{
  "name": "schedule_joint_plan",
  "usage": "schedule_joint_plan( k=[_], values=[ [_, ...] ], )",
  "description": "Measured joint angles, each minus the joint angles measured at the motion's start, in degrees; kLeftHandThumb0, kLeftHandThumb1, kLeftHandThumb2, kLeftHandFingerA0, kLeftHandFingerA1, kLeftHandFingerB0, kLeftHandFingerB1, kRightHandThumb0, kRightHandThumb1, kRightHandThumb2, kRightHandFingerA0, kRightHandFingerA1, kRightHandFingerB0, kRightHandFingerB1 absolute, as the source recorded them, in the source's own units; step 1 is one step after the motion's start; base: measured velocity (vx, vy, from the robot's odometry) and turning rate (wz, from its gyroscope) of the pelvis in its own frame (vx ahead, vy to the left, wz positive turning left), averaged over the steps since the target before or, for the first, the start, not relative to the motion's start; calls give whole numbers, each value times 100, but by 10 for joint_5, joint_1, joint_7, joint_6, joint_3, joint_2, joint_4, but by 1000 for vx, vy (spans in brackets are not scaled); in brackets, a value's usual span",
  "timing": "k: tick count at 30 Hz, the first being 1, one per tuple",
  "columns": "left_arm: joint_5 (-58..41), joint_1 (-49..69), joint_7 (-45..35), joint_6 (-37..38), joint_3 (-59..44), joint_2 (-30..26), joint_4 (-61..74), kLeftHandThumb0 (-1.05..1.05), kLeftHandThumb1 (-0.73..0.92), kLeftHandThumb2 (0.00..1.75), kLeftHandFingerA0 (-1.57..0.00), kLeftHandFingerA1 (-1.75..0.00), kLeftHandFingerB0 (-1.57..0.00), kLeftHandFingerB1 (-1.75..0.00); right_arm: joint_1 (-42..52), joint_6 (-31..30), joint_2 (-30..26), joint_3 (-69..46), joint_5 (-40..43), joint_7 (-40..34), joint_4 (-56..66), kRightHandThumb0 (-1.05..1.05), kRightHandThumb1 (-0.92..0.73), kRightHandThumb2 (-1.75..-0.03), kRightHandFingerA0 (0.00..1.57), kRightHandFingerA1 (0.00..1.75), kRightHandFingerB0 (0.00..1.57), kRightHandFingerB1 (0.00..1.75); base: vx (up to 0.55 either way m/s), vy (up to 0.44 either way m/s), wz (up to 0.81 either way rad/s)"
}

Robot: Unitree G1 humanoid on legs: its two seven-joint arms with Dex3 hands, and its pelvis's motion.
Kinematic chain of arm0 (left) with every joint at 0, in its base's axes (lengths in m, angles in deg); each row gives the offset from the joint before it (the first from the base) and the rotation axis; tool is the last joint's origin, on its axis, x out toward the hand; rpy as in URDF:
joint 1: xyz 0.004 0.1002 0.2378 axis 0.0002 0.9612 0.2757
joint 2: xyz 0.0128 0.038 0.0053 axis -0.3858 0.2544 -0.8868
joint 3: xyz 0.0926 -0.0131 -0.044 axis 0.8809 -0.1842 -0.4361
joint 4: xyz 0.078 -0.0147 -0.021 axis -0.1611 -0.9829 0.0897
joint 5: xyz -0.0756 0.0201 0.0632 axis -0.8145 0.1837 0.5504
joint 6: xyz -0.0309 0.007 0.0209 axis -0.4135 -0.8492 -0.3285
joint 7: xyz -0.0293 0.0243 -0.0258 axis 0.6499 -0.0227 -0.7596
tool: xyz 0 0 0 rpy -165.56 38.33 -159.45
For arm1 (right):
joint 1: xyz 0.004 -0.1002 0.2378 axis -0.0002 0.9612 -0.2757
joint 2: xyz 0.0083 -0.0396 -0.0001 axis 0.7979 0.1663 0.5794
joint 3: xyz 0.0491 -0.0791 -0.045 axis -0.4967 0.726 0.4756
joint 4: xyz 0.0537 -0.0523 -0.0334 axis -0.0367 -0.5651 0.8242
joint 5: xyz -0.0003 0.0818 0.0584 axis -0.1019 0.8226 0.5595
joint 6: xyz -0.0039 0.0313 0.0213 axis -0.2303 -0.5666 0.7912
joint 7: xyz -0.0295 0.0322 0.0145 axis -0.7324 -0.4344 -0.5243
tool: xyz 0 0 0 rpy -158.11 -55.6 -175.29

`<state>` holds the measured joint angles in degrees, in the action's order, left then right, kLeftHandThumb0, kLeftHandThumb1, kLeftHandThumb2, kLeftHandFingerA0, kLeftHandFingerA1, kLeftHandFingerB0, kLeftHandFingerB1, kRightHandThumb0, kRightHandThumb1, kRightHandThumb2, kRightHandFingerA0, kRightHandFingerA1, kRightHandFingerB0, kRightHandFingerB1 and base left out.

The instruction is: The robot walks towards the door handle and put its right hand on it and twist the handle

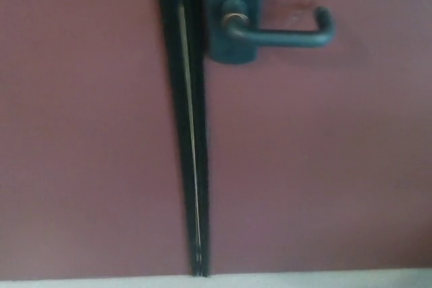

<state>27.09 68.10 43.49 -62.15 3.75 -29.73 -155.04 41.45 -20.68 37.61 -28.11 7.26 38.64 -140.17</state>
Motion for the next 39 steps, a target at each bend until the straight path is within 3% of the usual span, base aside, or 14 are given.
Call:
schedule_joint_plan(
  k=[23, 39],
  values=[
    [0, 3, -5, 1, 3, -3, 7, -4, 71, 60, -56, -48, -41, -39, -14, -2, 0, 2, -1, 4, -1, -5, -63, -58, 71, 53, 45, 40, 47, 16, 3],
    [-1, 4, -11, 2, -1, -11, 7, -6, 70, 60, -54, -48, -41, -40, -26, -4, 3, 17, -3, 4, 1, -5, -63, -57, 65, 50, 46, 40, 17, 89, 1]
  ],
)
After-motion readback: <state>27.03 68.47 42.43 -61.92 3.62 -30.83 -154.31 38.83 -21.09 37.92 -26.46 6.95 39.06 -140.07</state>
